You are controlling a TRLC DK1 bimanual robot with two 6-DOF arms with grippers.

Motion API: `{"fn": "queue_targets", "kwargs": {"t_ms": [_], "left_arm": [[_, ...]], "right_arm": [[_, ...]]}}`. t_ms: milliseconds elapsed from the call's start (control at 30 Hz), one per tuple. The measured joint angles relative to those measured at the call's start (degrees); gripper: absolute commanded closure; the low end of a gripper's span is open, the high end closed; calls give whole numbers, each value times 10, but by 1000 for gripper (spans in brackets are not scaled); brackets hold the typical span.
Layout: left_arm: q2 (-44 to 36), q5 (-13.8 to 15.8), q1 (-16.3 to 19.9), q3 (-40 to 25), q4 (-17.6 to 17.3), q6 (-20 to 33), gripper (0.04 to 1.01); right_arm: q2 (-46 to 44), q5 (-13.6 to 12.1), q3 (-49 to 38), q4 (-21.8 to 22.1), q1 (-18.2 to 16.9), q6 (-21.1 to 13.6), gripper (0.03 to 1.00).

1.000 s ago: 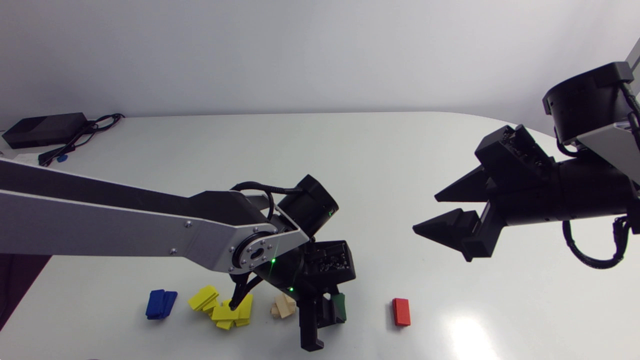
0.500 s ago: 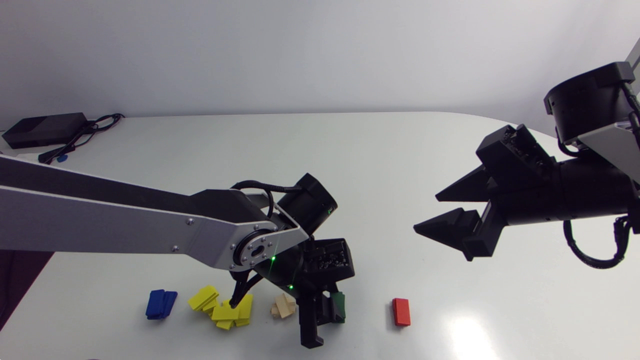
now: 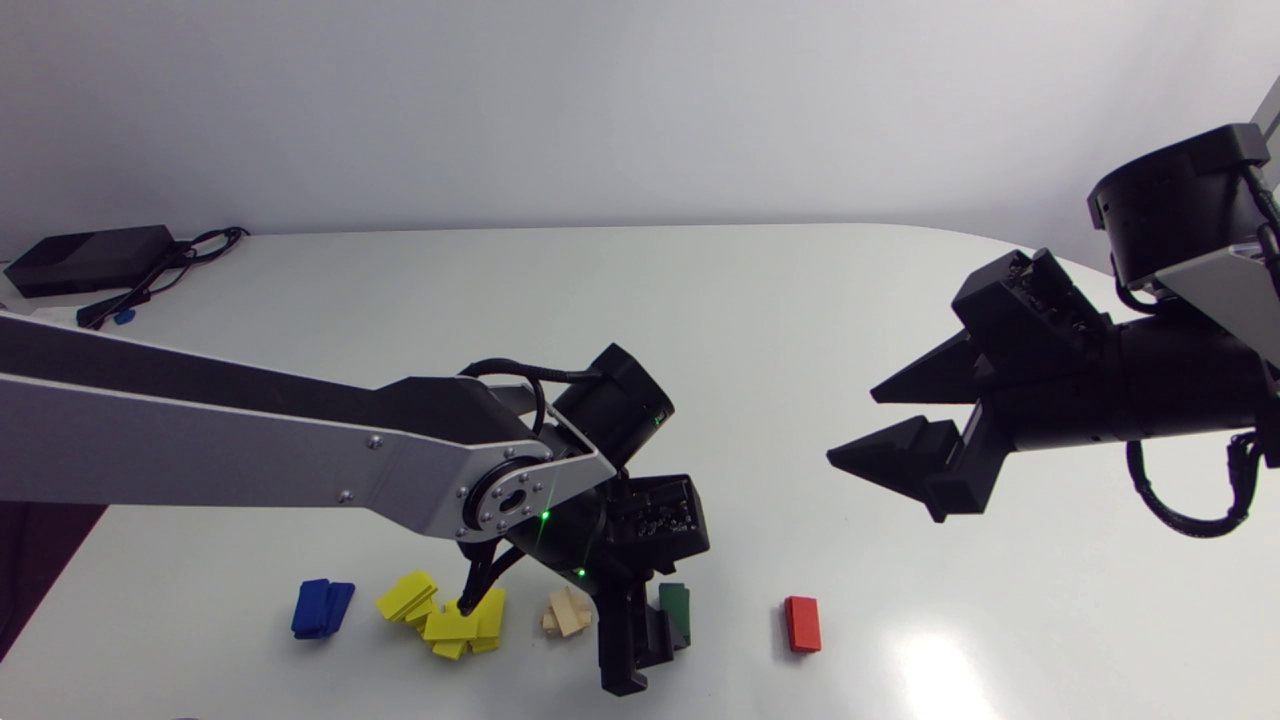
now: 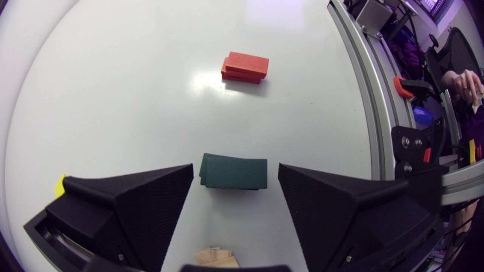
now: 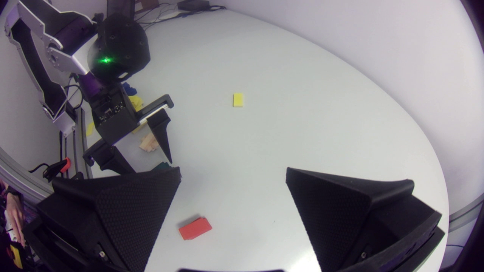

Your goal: Take domino bricks one by one from the mixed stack on the table and place each onto the existing stack of the same color.

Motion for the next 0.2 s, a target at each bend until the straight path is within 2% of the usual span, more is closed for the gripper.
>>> {"fn": "queue_targets", "kwargs": {"t_ms": [200], "left_arm": [[-38, 0, 2, 0, -10, 0, 125]], "right_arm": [[0, 0, 0, 0, 0, 0, 57]]}}
